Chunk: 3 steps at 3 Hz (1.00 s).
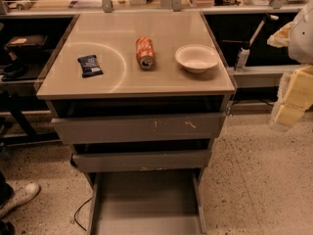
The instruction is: Place rxbar blueberry into bottom drawer
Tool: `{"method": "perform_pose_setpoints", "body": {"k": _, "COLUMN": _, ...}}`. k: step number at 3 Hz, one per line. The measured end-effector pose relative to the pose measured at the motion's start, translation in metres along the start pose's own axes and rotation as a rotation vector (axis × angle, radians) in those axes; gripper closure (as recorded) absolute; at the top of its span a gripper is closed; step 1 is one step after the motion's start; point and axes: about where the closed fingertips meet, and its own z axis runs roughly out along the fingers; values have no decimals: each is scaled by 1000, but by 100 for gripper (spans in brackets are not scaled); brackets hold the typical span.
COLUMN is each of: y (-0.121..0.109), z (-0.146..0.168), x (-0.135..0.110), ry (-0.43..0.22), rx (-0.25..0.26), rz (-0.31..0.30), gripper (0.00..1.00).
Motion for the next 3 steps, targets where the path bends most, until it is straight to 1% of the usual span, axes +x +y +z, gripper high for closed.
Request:
{"method": "perform_pose_setpoints", "body": {"k": 1, "y": 0, "z": 0, "x": 0, "ry": 0, "rx": 0, "rz": 0, "gripper": 0}}
{"method": "perform_pose_setpoints", "body": {"k": 2, "y": -6, "z": 6, "x": -31, "ry": 39, "rx": -12, "rz": -60, "gripper": 0}}
{"method": "perform_pose_setpoints", "body": {"k": 3, "y": -14, "z": 24, "x": -80, "ry": 75, "rx": -43, "rz": -162, "gripper": 0}}
